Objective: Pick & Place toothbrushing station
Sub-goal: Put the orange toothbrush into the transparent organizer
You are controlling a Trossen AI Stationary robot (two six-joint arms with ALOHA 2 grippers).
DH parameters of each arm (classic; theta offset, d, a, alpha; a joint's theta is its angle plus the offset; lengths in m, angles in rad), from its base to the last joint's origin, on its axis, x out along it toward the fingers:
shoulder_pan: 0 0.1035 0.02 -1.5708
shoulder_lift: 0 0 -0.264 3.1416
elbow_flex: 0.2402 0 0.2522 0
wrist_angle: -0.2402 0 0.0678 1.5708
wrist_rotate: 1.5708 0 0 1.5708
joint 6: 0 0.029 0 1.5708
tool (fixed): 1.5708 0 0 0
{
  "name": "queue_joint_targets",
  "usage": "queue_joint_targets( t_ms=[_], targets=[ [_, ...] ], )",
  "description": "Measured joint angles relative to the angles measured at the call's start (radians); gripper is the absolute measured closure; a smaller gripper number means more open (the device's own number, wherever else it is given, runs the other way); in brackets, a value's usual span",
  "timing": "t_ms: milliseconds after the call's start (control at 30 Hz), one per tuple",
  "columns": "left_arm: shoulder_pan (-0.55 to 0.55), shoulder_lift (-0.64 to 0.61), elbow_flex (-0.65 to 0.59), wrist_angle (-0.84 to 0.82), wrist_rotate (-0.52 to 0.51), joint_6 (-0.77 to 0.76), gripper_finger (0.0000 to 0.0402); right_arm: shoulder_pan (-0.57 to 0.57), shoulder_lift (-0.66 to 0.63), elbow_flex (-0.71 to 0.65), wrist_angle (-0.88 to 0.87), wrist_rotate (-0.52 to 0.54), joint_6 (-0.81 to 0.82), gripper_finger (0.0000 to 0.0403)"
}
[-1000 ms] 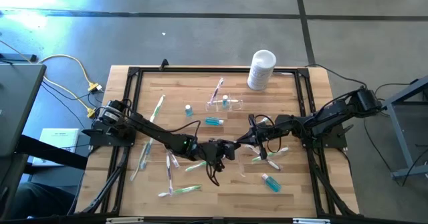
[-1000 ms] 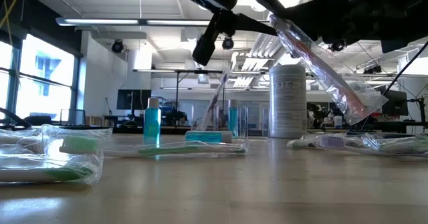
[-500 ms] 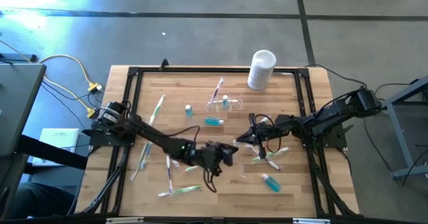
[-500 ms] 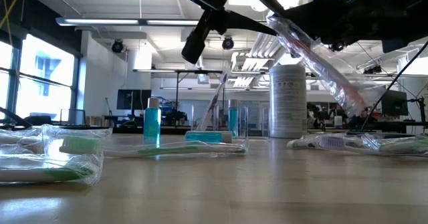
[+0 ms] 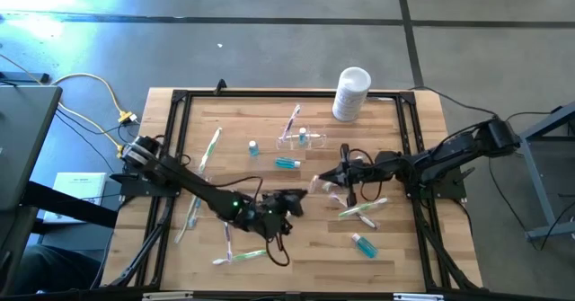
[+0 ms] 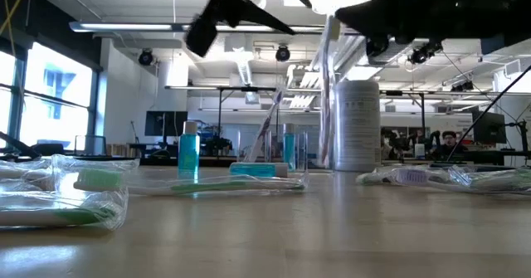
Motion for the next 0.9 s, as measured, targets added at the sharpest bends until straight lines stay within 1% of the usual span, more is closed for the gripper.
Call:
queue_joint_targets(
  t_ms=[67, 133, 167, 233, 300, 367, 433, 500, 600, 700, 767, 833, 900],
  targets=[
    [0.0, -0.041, -0.001, -0.108, -0.035, -0.165, 0.0249, 0.0, -0.054, 0.0, -0.01, 0.012, -0.002, 0.04],
    [0.003, -0.09, -0.001, -0.221, -0.035, -0.369, 0.0249, 0.0, -0.118, 0.0, -0.041, 0.013, -0.025, 0.0401],
    [0.003, -0.119, -0.001, -0.298, -0.028, -0.471, 0.0249, 0.001, -0.148, 0.0, -0.052, 0.018, -0.044, 0.0401],
    [0.015, -0.175, -0.001, -0.43, 0.02, -0.676, 0.0249, 0.001, -0.198, 0.0, -0.063, 0.055, -0.084, 0.0401],
    [0.034, -0.236, -0.001, -0.575, 0.123, -0.86, 0.0249, 0.0, -0.243, 0.0, -0.076, 0.109, -0.12, 0.0401],
    [0.07, -0.294, -0.001, -0.689, 0.269, -1.023, 0.0249, -0.006, -0.275, 0.0, -0.073, 0.169, -0.17, 0.0401],
    [0.119, -0.349, -0.001, -0.794, 0.421, -1.15, 0.0249, -0.019, -0.295, 0.0, -0.074, 0.231, -0.221, 0.0401],
    [0.175, -0.393, -0.001, -0.868, 0.546, -1.278, 0.0249, -0.038, -0.305, 0.0, -0.069, 0.293, -0.265, 0.0401],
    [0.25, -0.444, -0.001, -0.933, 0.708, -1.399, 0.0249, -0.083, -0.307, 0.0, -0.054, 0.359, -0.308, 0.0401],
    [0.297, -0.489, -0.029, -0.91, 0.815, -1.421, 0.0249, -0.142, -0.306, 0.012, -0.056, 0.39, -0.332, 0.0401],
    [0.32, -0.522, -0.061, -0.88, 0.848, -1.433, 0.0249, -0.186, -0.301, 0.019, -0.055, 0.38, -0.323, 0.0401],
    [0.345, -0.568, -0.109, -0.883, 0.853, -1.457, 0.0249, -0.231, -0.284, 0.027, -0.054, 0.353, -0.286, 0.0401],
    [0.368, -0.625, -0.167, -0.839, 0.852, -1.474, 0.0249, -0.271, -0.267, 0.027, -0.053, 0.329, -0.261, 0.0401]
  ],
)
